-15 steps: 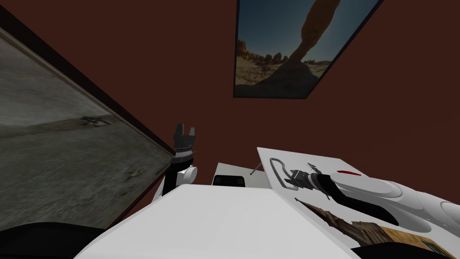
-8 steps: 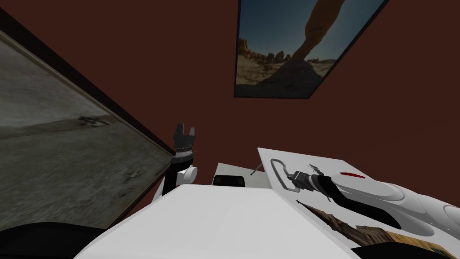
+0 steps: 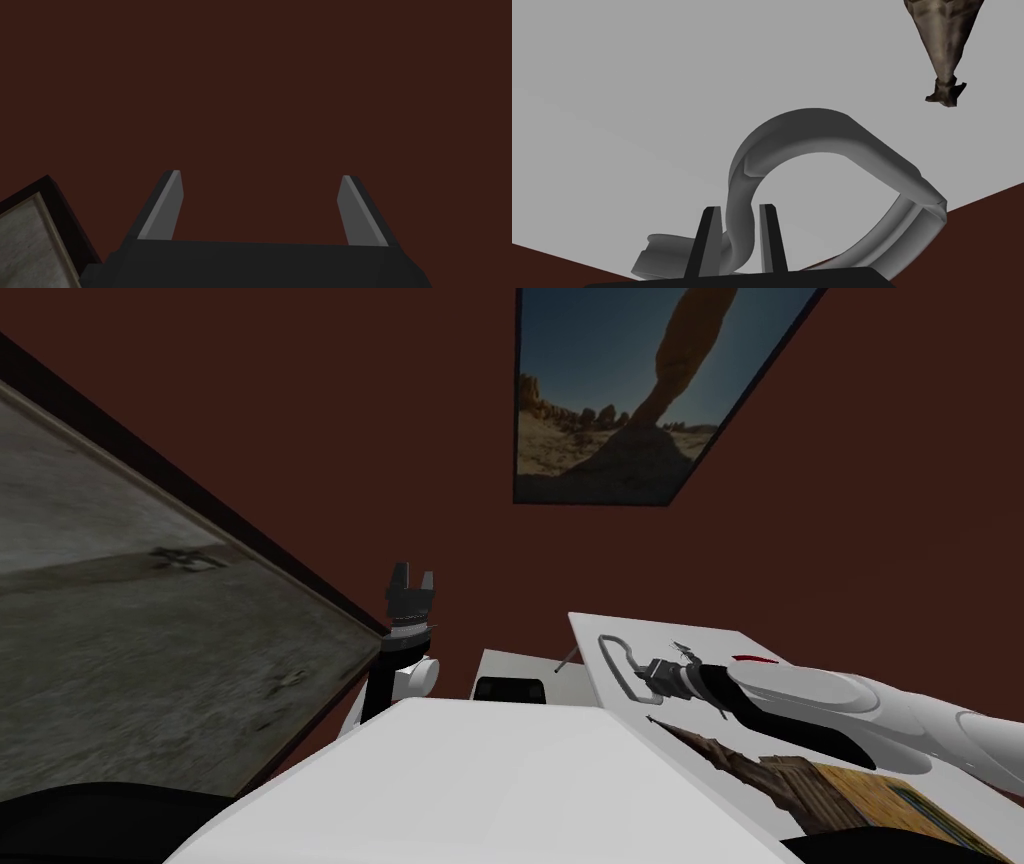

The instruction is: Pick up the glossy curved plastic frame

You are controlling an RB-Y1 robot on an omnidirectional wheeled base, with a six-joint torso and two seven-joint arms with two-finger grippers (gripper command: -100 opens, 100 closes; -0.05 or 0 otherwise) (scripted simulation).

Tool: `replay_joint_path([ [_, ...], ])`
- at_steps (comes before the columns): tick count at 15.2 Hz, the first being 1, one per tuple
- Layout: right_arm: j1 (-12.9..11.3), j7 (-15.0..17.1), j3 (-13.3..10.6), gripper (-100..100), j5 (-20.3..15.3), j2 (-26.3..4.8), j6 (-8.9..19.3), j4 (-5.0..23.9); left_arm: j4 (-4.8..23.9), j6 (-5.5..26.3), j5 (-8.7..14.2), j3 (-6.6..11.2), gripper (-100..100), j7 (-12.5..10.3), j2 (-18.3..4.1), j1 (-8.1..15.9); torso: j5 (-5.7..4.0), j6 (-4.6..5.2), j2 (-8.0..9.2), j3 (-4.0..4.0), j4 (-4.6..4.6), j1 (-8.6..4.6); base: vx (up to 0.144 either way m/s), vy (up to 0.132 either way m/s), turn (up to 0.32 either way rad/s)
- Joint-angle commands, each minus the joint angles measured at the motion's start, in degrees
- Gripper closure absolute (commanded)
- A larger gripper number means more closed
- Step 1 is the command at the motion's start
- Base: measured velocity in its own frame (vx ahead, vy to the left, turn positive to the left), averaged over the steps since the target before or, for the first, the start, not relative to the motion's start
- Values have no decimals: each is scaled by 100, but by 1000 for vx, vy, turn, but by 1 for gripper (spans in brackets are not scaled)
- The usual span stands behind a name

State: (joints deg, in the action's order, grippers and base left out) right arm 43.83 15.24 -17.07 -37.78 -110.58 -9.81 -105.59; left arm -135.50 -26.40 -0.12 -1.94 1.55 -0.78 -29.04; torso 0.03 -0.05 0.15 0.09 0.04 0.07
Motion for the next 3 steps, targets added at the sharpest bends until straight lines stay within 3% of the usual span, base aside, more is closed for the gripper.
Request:
replay_joint_path([
  [1,19,-147,8,100,185,-58,17,-19,0,0,0,0,0,0,0,0,0,0,0,0,0,0,-8,-3,8],
  [3,19,-49,16,100,92,-36,6,-14,0,0,0,0,0,0,0,0,1,-1,-8,-5,-2,1,0,0,0],
])
